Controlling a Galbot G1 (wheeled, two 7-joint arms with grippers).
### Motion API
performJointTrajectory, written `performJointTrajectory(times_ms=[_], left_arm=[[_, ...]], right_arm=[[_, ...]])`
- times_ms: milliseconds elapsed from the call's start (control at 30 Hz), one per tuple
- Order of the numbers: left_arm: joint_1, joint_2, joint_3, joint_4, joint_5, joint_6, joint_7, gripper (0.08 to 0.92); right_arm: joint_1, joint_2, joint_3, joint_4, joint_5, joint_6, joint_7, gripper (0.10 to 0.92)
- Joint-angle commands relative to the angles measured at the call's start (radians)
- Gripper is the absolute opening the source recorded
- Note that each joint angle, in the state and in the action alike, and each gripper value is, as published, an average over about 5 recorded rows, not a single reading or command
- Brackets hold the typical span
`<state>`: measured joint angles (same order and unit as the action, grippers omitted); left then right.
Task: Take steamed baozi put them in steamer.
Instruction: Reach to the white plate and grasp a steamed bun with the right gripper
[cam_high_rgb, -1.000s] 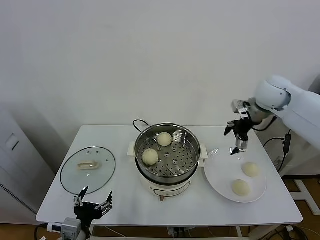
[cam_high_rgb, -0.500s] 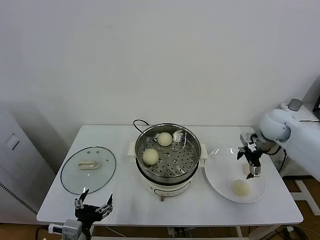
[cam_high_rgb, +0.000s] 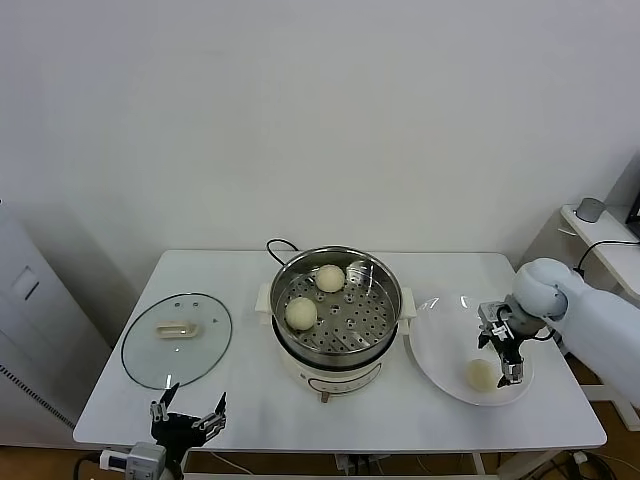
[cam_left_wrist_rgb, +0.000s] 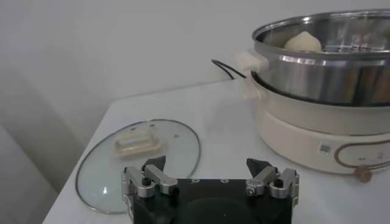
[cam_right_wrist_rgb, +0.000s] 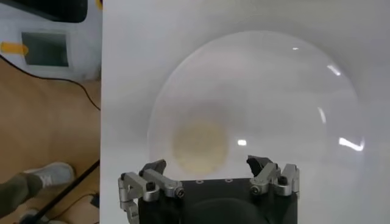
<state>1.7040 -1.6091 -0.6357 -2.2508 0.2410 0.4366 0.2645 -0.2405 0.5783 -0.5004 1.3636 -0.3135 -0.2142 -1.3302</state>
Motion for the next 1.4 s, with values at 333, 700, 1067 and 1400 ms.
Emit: performJointTrajectory(times_ms=[333,700,1067,1400], left_arm=[[0.000,-0.008,0.000,0.004,0.001,-0.001,0.000,0.823],[-0.002,-0.011,0.002,0.009,0.004,-0.001,0.001,0.823],[-0.001,-0.011,0.005,0.013,0.008,-0.003,0.001,0.823],[-0.004,-0.010,0.006,0.017,0.007,-0.004,0.001,0.823]], right_arm=[[-0.070,0.061,0.070,-0.048,-0.043,0.004,0.039,0.823],[-0.085,0.047,0.081,-0.038,-0.055,0.014,0.022,0.823],[-0.111,0.056,0.103,-0.042,-0.064,0.013,0.043,0.823],[-0.118,0.049,0.102,-0.038,-0.074,0.008,0.052,0.823]])
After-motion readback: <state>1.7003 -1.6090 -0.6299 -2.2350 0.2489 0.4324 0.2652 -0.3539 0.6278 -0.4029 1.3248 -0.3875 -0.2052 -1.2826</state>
